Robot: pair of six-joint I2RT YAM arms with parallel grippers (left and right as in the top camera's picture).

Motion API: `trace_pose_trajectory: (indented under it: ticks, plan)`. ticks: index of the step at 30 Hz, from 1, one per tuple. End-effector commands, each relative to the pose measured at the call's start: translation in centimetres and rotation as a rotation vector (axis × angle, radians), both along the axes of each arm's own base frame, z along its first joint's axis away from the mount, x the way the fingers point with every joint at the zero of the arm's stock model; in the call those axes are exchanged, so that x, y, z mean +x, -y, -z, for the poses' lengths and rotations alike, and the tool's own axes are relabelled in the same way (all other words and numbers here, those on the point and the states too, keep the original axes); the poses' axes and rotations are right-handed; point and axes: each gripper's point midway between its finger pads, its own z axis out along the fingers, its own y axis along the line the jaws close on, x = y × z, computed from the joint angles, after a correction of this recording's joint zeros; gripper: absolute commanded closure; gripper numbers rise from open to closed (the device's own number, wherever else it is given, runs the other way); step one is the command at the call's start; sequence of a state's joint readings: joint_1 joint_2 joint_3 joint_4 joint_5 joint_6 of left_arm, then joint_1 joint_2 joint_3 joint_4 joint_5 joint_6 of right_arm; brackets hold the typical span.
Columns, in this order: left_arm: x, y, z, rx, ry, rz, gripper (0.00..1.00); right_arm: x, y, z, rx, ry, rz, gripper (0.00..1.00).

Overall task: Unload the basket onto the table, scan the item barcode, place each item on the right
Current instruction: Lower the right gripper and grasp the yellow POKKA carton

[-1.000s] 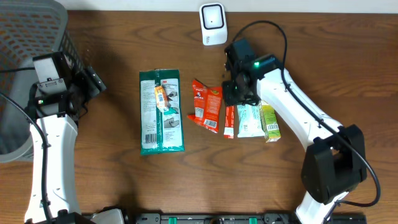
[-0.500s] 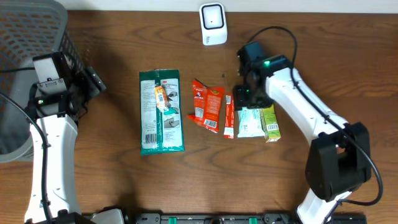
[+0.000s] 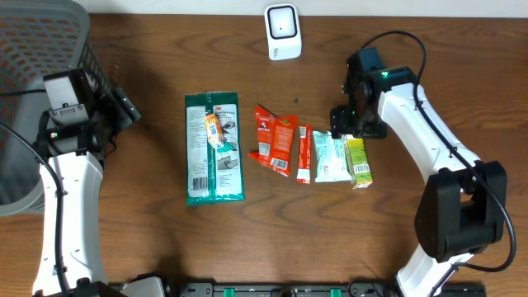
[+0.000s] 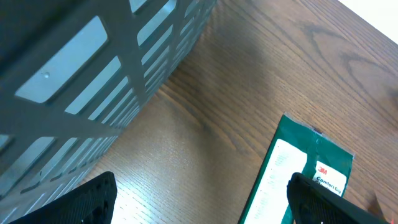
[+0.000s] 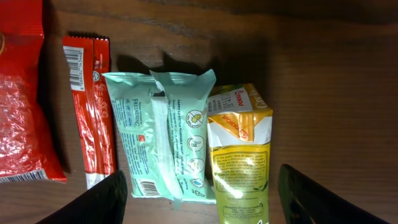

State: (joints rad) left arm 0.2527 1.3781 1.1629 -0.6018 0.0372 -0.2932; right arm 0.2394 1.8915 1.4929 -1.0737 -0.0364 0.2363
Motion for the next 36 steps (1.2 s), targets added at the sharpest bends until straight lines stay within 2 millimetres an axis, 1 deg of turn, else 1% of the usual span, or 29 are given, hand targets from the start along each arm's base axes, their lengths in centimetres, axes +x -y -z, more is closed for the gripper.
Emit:
trace_pose_trajectory:
  ticks: [1, 4, 9, 15, 20, 23, 27, 31, 36]
  plan:
    - [-0.1, -0.8, -1.2, 0.023, 0.026, -0.032, 0.12, 0.6, 0.3, -0.7, -0.012, 0.025, -0.043, 0.27]
    - [-0.1, -0.8, -1.2, 0.023, 0.026, -0.032, 0.12, 0.0, 0.7, -0.2, -0.036, 0.005, -0.059, 0.26]
    - [-0.1, -0.8, -1.2, 0.023, 0.027, -0.032, 0.12, 0.0, 2.7, 0.7, -0.146, 0.015, -0.052, 0.24]
    - [-0.1, -0.8, -1.2, 0.023, 0.026, -0.032, 0.12, 0.6, 2.7, 2.1, -0.150, 0.052, -0.048, 0.25]
    - [-0.1, -0.8, -1.2, 0.023, 0.027, -0.032, 0.12, 0.6, 2.7, 3.4, -0.147, 0.068, -0.047, 0.29]
    - [-0.1, -0.8, -1.2, 0.023, 0.026, -0.032, 0.12, 0.7, 2.7, 4.2, -0.143, 0.082, -0.045, 0.35]
    - [-0.1, -0.8, -1.2, 0.023, 0.027, -0.032, 0.12, 0.8, 2.9, 4.9, -0.152, 0.101, -0.043, 0.38]
    - [-0.1, -0.8, -1.2, 0.023, 0.027, -0.032, 0.12, 1.0, 4.2, 5.1, -0.217, 0.114, -0.028, 0.42]
    - [-0.1, -0.8, -1.2, 0.023, 0.027, -0.032, 0.12, 1.4, 5.2, 5.0, -0.216, 0.122, 0.001, 0.44]
